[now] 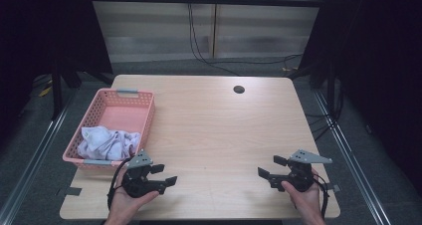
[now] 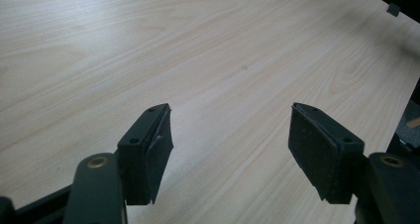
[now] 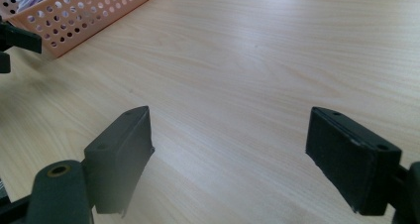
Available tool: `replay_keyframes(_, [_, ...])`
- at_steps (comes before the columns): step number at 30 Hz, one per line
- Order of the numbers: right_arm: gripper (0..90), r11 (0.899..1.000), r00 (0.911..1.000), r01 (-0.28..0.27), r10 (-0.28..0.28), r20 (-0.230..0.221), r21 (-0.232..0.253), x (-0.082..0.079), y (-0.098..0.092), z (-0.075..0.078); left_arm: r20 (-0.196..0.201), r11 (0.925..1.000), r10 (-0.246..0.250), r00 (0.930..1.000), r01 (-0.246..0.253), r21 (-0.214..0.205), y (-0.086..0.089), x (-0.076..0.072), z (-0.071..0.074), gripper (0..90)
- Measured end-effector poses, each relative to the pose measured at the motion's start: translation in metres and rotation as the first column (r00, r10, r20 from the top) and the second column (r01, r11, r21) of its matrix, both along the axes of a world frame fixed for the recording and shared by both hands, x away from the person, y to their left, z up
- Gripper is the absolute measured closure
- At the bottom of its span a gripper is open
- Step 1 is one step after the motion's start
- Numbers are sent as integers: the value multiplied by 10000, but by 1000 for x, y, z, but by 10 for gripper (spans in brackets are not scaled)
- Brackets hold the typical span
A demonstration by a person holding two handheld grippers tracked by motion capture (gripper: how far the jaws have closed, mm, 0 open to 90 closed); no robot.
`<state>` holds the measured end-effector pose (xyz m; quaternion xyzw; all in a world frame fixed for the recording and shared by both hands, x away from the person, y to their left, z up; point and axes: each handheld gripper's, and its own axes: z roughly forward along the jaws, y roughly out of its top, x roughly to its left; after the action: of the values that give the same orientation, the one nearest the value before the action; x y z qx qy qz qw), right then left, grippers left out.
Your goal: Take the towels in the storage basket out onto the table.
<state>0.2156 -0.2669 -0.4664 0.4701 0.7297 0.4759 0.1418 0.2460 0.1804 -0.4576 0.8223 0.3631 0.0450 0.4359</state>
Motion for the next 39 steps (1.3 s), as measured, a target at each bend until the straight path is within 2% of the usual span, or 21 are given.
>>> replay_keyframes(3, [154,10000,10000,58,-58,-71,-30,2,-1,-2,13,10000,-74,10000,74,28,0,1,2,304])
replay_keyframes(7, [154,10000,9999,30,-31,-162,-61,2,-3,-2,26,9999,103,9999,-103,-34,2,2,7,290])
replay_keyframes(12, [159,9999,9998,-142,143,-159,27,1,-1,-2,68,9996,209,9998,-210,161,8,-2,17,244])
replay_keyframes(13, [160,9997,9997,-224,223,-33,-81,1,0,1,242,9987,376,9990,-384,323,12,-8,23,237])
replay_keyframes(16, [163,9992,9993,-354,356,97,-198,3,3,2,253,9986,420,9988,-428,299,21,-10,29,222])
replay_keyframes(18, [163,9988,9991,-434,434,26,-238,3,6,1,264,9968,777,9966,-781,163,34,-10,35,196])
replay_keyframes(20, [172,9980,9985,-552,552,-14,-299,3,9,0,352,9927,1205,9921,-1206,-12,54,-7,47,190])
replay_keyframes(21, [188,9976,9980,-628,626,-74,-302,3,11,0,374,9920,1265,9913,-1264,-29,61,-6,50,186])
replay_keyframes(22, [188,9976,9980,-628,626,-74,-302,3,11,0,374,9920,1265,9913,-1264,-29,61,-6,50,180])
replay_keyframes(25, [192,9969,9973,-733,730,-112,-299,4,13,-1,403,9852,1714,9844,-1715,-13,77,0,57,174])
replay_keyframes(26, [190,9971,9975,-690,685,-160,-312,5,14,-2,438,9813,1910,9806,-1919,150,80,2,58,192])
replay_keyframes(28, [187,9972,9973,-702,696,-231,-260,5,14,-3,468,9810,1868,9813,-1889,445,88,9,61,187])
replay_keyframes(29, [187,9972,9973,-702,696,-231,-260,5,14,-3,468,9810,1868,9813,-1889,445,88,9,61,197])
replay_keyframes(32, [189,9963,9964,-813,806,-265,-260,5,16,-4,458,9722,2239,9735,-2264,598,99,23,64,193])
replay_keyframes(34, [192,9956,9956,-901,894,-266,-266,5,17,-4,475,9665,2376,9702,-2410,883,107,34,68,195])
replay_keyframes(37, [192,9952,9952,-937,928,-327,-290,5,17,-5,620,9555,2449,9676,-2517,1535,113,46,71,209])
replay_keyframes(39, [192,9951,9951,-939,928,-340,-319,5,17,-5,516,9537,2552,9655,-2601,1509,116,49,71,211])
